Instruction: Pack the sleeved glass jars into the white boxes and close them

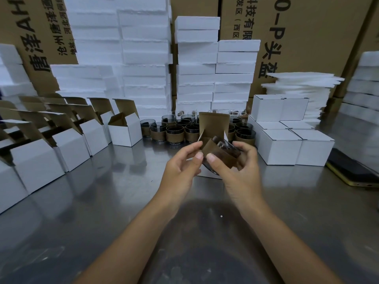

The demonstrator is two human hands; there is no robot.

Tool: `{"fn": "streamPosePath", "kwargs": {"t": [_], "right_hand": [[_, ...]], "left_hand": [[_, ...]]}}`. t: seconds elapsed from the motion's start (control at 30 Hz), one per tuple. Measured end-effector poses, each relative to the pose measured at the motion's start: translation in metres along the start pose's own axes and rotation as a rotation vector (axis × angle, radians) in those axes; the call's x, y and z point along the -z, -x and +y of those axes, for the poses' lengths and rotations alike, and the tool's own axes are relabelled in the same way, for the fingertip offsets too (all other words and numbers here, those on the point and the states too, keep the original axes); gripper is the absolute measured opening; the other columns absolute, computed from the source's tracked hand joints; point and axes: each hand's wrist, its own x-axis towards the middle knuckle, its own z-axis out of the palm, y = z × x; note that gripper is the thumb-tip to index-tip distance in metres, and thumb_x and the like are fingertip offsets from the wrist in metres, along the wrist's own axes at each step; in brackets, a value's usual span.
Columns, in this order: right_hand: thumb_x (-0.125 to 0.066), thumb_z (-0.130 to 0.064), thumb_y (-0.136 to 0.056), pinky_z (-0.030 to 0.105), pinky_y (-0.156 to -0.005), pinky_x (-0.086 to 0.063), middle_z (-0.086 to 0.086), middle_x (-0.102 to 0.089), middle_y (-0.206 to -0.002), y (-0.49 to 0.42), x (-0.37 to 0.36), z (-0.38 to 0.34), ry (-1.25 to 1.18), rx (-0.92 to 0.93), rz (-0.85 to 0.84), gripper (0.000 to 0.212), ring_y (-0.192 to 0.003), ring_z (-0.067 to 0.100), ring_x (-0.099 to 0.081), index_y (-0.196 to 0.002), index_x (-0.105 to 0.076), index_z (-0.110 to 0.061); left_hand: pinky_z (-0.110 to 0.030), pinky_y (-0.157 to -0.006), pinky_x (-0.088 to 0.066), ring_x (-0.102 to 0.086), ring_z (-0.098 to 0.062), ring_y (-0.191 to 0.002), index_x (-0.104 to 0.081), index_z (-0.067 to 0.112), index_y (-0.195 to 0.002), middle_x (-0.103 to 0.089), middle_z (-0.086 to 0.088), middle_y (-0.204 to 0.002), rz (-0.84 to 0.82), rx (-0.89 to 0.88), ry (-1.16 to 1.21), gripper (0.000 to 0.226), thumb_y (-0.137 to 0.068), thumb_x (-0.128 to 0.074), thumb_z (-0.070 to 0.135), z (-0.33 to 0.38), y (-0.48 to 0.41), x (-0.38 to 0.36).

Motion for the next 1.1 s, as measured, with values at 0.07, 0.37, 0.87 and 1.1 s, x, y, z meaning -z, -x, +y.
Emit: {"fn": "streamPosePath", "kwargs": {"t": [0.07, 0.37, 0.87, 1.1], "right_hand": [[-0.085, -0.029, -0.061, 0.014, -0.080, -0.048, -0.014, -0.059, -0.111, 0.000, 0.001, 0.002, 0.076, 0.046, 0.009, 0.069, -0.097, -0.010, -0.058, -0.115, -0.043, -0.035], [-0.085, -0.019, -0.062, -0.001, -0.080, -0.038, -0.014, -0.052, -0.116, 0.002, 0.001, 0.002, 0.246, 0.229, 0.031, 0.072, -0.105, -0.015, -0.047, -0.122, -0.045, -0.031], [-0.080, -0.041, -0.066, 0.003, -0.093, -0.035, -0.015, -0.054, -0.124, 0.005, 0.003, -0.007, 0.211, 0.220, 0.005, 0.069, -0.118, -0.005, -0.047, -0.127, -0.048, -0.038], [-0.077, -0.040, -0.071, 0.002, -0.091, -0.038, -0.011, -0.050, -0.132, 0.001, 0.007, -0.009, 0.149, 0.144, 0.029, 0.074, -0.117, -0.012, -0.045, -0.136, -0.043, -0.032]], "left_hand": [[-0.024, -0.084, -0.051, -0.062, -0.006, -0.099, -0.061, 0.030, -0.117, -0.067, 0.010, -0.107, 0.024, -0.015, -0.057, 0.025, -0.096, -0.049, 0.021, -0.002, -0.002, 0.000], [-0.008, -0.065, -0.038, -0.047, -0.003, -0.088, -0.039, 0.048, -0.130, -0.031, 0.008, -0.114, 0.019, -0.165, -0.800, 0.040, -0.094, -0.050, 0.033, -0.025, -0.011, 0.002], [-0.017, -0.067, -0.035, -0.040, -0.012, -0.085, -0.061, 0.020, -0.102, -0.044, 0.006, -0.090, 0.079, -0.381, -1.001, 0.018, -0.090, -0.056, 0.032, -0.015, -0.008, 0.003], [-0.034, -0.072, -0.042, -0.049, -0.014, -0.076, -0.063, 0.017, -0.095, -0.055, 0.004, -0.080, -0.058, -0.567, -1.002, 0.012, -0.087, -0.063, 0.026, -0.007, 0.002, -0.001]]}}
